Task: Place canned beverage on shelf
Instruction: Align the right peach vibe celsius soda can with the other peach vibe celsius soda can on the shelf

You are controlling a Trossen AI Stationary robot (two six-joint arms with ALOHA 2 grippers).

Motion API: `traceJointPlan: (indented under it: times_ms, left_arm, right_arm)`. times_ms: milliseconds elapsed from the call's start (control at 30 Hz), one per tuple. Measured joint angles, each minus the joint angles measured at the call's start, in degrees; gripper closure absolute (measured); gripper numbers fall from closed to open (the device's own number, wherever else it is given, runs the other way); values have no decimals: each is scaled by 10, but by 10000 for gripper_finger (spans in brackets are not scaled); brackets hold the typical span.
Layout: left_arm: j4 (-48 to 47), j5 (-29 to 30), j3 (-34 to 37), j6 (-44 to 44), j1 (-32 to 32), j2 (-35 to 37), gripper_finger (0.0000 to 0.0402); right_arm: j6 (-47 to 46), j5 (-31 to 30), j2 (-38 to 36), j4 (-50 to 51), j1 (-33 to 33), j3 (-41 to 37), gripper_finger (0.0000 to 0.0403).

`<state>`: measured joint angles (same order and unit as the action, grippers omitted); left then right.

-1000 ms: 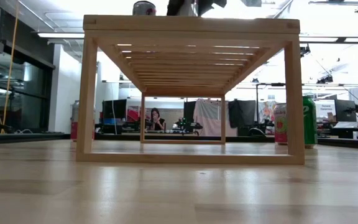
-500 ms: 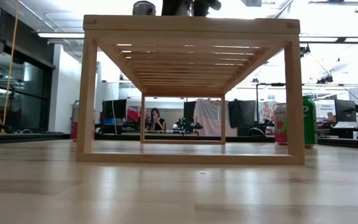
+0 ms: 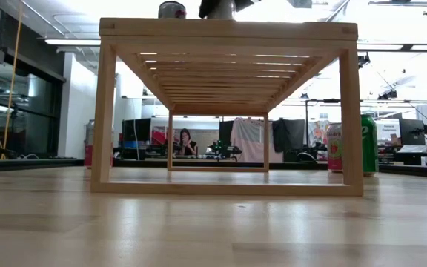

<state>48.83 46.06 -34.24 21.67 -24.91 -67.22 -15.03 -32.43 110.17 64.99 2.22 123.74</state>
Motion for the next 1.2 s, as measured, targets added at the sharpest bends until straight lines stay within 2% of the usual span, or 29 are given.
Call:
traceJointPlan:
  times_ms: [333, 533, 800, 1067, 1200]
  left_arm:
    - [-1, 6, 0, 0, 0, 0, 53]
    - [-2, 8, 0, 10, 0, 0, 53]
    - [-3, 8, 0, 10, -4, 0, 53]
    - [-2, -13, 0, 14, -14, 0, 53]
    - [-6, -14, 0, 15, -14, 0, 53]
  right_arm:
    - [64, 15, -5, -34, 0, 0, 86]
    - [91, 23, -43, -35, 1, 0, 86]
    - [123, 147, -95, 23, 0, 0, 86]
    - [168, 206, -96, 44, -11, 0, 86]
    - [200, 210, -96, 42, -28, 0, 86]
